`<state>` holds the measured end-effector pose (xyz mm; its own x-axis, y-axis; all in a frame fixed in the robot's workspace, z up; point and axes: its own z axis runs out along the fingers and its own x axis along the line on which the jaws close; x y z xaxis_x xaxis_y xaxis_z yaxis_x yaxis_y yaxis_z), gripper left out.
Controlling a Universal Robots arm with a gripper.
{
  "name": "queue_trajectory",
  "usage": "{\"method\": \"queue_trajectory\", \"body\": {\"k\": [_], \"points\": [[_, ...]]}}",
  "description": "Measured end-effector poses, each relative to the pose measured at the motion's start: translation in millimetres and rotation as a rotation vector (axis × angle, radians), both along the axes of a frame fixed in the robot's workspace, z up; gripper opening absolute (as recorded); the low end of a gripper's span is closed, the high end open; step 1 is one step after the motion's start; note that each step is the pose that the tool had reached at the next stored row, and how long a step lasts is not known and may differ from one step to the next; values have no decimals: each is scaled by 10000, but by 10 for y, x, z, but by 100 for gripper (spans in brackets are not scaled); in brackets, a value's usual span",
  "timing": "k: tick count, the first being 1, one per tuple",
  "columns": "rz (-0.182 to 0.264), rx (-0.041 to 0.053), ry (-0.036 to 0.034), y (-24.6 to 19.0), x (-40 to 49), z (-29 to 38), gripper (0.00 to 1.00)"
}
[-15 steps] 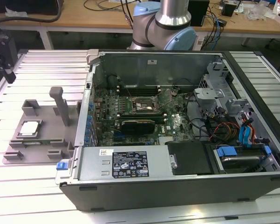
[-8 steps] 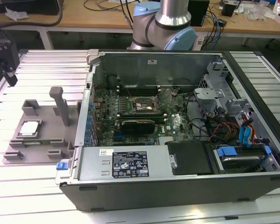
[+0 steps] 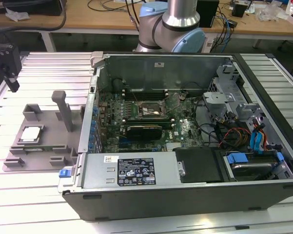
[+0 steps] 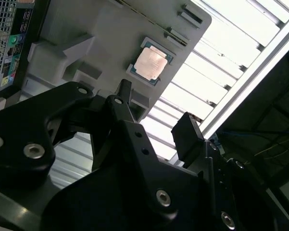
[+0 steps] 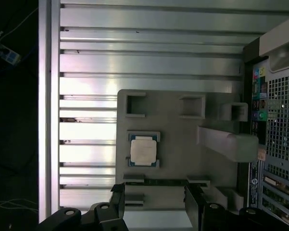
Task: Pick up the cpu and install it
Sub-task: 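Pick up the cpu and move it towards the insertion slot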
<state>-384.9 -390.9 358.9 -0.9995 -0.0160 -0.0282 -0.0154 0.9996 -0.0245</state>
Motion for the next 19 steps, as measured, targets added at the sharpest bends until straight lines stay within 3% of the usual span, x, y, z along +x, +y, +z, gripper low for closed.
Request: {"method": "queue_trajectory", "body": {"k": [19], "points": [[0,0,0,0,0,-170,62]]}}
